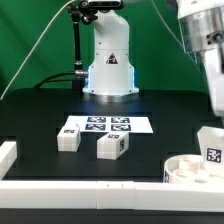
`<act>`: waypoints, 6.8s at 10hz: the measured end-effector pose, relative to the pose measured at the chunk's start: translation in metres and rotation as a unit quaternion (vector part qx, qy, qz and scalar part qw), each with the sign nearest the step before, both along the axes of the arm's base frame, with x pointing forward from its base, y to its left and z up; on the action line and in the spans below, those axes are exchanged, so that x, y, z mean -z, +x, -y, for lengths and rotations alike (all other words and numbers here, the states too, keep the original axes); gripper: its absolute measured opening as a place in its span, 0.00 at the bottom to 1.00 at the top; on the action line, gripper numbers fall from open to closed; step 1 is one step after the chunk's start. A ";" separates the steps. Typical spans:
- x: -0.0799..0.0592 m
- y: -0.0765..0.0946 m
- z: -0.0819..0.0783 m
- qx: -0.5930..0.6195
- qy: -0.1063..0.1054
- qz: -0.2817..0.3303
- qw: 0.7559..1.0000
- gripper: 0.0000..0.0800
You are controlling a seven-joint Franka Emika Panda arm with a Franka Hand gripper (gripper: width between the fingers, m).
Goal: Assemble stool
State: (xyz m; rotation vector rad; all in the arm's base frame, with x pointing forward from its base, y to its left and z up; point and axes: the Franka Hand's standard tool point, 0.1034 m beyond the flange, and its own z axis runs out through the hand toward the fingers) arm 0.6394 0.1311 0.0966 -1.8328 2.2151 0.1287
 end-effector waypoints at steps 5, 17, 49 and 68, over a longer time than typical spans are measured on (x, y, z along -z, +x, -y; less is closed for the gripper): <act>-0.001 -0.006 0.002 -0.299 -0.032 0.020 0.953 0.81; -0.008 0.000 0.010 -0.784 -0.091 0.083 0.609 0.81; 0.023 0.003 0.013 -0.689 -0.119 0.080 0.710 0.42; 0.023 0.005 0.016 -0.045 -0.038 0.012 0.998 0.42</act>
Offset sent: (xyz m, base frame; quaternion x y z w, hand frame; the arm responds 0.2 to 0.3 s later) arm -0.0015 -0.0021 0.0010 -0.0795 0.0048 -0.3452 0.9351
